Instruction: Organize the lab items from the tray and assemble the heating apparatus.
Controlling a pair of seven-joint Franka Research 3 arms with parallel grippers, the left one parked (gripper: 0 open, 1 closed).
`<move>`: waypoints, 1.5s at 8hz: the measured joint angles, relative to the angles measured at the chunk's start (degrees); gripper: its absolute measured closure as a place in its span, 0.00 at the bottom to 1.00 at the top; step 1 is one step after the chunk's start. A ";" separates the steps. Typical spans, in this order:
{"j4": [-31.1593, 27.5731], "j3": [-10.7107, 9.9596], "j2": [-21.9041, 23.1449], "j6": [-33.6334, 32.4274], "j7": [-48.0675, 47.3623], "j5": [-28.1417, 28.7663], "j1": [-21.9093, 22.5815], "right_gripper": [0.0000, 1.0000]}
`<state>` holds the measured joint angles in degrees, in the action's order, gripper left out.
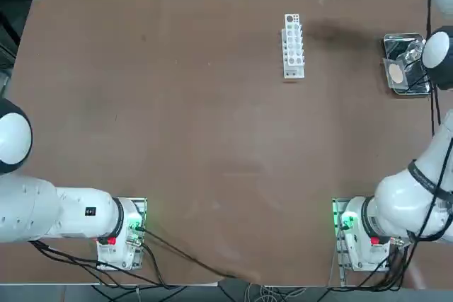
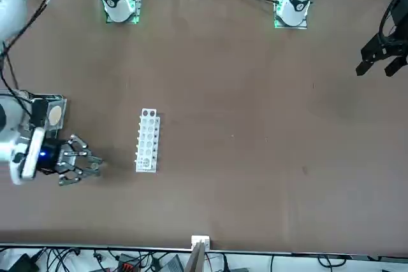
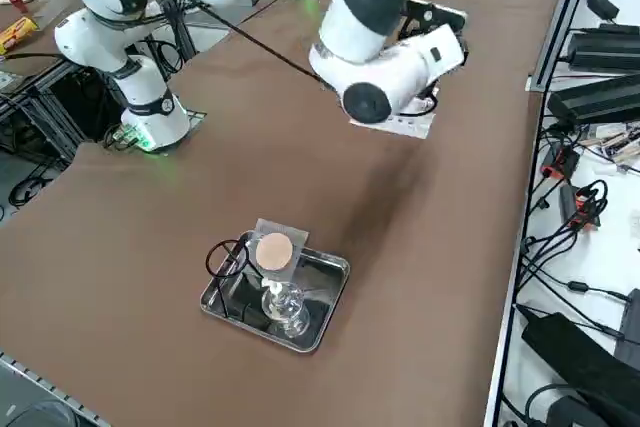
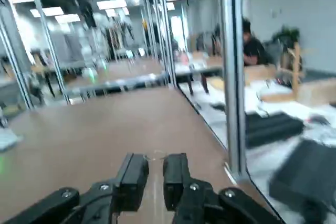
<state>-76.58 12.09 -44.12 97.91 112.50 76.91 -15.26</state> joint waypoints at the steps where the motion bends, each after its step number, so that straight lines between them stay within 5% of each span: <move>1: -1.78 0.53 -1.07 -1.09 3.68 3.37 0.53 0.78; 4: -5.05 1.08 -1.67 -1.74 9.75 10.79 3.74 0.78; 12: -5.76 0.40 -4.56 -1.65 18.45 14.29 5.40 0.78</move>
<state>-82.34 12.49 -48.69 96.26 130.95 91.19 -9.86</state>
